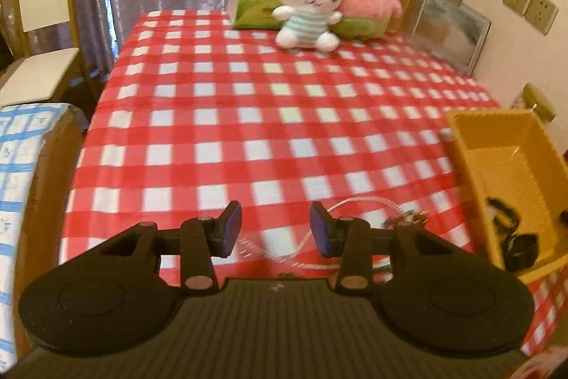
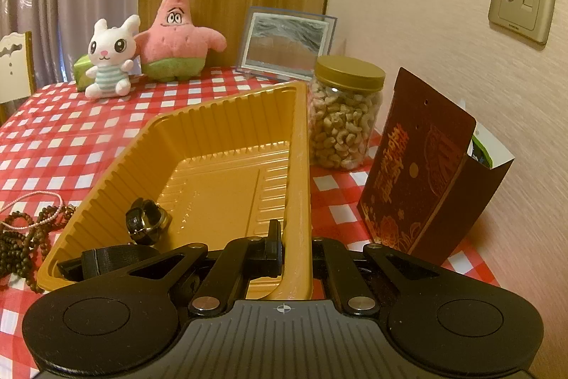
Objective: Organize jewelry
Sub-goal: 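Move the open left tool back to the jewelry pile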
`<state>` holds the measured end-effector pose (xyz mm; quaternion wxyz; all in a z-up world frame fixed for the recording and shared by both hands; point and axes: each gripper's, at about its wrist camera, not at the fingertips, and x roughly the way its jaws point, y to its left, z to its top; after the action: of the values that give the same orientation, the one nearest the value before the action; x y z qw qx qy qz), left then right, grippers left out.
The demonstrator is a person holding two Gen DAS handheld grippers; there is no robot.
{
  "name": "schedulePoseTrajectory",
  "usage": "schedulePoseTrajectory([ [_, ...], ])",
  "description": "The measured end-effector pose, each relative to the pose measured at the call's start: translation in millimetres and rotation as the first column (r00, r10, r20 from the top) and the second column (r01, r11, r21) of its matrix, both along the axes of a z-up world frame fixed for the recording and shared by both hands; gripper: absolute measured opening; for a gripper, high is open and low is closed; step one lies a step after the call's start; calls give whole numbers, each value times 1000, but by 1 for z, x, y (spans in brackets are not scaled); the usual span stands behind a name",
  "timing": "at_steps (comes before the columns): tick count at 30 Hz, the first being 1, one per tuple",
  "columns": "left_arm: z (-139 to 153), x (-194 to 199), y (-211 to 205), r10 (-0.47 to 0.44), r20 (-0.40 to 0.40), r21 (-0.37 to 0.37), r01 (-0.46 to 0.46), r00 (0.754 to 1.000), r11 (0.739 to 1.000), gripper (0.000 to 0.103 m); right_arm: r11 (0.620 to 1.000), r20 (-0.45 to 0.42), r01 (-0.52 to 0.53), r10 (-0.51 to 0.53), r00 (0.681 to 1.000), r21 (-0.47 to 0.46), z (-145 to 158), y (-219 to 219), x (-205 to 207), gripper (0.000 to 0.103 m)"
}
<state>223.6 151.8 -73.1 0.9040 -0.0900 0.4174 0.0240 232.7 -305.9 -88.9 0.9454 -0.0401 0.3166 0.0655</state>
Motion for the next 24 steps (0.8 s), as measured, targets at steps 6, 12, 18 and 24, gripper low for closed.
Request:
schedulePoseTrajectory([
  [6, -13, -10, -7, -110, -41, 80, 113, 993, 990, 37, 1000, -1, 4, -4, 1000, 0, 0, 0, -1, 3],
  [12, -30, -10, -43, -276, -75, 193, 285, 958, 939, 37, 1000, -3, 4, -4, 1000, 0, 0, 0, 0, 3],
  [18, -38, -5, -72, -383, -87, 267, 392, 920, 880, 36, 1000, -4, 4, -4, 1000, -1, -1, 0, 0, 3],
  [24, -37, 5, -101, -495, -84, 290, 496, 865, 818, 29, 1000, -7, 6, -6, 1000, -2, -3, -2, -2, 3],
])
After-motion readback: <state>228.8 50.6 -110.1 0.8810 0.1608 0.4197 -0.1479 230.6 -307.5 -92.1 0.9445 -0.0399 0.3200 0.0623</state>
